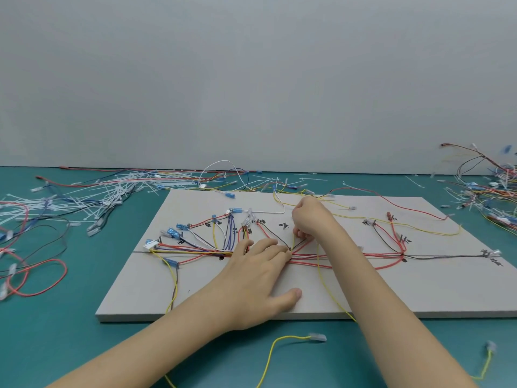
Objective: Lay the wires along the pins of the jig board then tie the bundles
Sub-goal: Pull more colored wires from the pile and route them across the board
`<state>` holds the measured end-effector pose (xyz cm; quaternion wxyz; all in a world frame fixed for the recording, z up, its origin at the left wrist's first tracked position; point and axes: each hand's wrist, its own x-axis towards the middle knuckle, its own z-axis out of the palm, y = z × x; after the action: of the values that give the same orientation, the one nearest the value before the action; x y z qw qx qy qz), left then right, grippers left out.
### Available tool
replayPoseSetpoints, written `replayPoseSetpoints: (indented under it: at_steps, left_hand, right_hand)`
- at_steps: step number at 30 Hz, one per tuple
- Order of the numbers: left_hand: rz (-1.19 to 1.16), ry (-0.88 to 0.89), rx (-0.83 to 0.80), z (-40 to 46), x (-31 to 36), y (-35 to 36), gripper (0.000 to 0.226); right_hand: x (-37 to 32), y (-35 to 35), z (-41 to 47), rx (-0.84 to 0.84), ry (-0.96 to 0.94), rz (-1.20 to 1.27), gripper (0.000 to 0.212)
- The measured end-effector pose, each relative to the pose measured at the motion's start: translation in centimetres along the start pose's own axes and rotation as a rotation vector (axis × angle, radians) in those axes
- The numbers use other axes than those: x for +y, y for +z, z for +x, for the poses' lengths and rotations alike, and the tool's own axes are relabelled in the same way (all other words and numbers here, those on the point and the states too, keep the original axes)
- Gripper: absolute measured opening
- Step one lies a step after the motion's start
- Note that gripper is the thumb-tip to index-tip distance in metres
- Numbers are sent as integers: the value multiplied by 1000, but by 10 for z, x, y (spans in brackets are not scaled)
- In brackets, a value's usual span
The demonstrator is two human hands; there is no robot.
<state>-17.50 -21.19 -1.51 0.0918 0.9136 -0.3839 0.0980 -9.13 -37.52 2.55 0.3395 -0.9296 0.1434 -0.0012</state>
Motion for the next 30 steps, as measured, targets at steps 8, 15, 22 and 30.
replayPoseSetpoints:
  at_steps: [8, 15, 22, 30]
  left_hand:
    - [-9, 14, 2, -1, 1, -1, 67]
    - [20, 18, 6, 0, 3, -2, 63]
    - [24, 14, 3, -1, 3, -2, 64]
    - [28, 5, -6, -1, 3, -3, 67]
  right_hand:
    - [-16, 12, 15, 55, 35, -134, 48]
    - [-27, 33, 7, 163, -217, -469, 50]
    - [-24, 34, 2, 185, -501, -711, 47]
    - [-29, 23, 3, 96, -414, -557, 37]
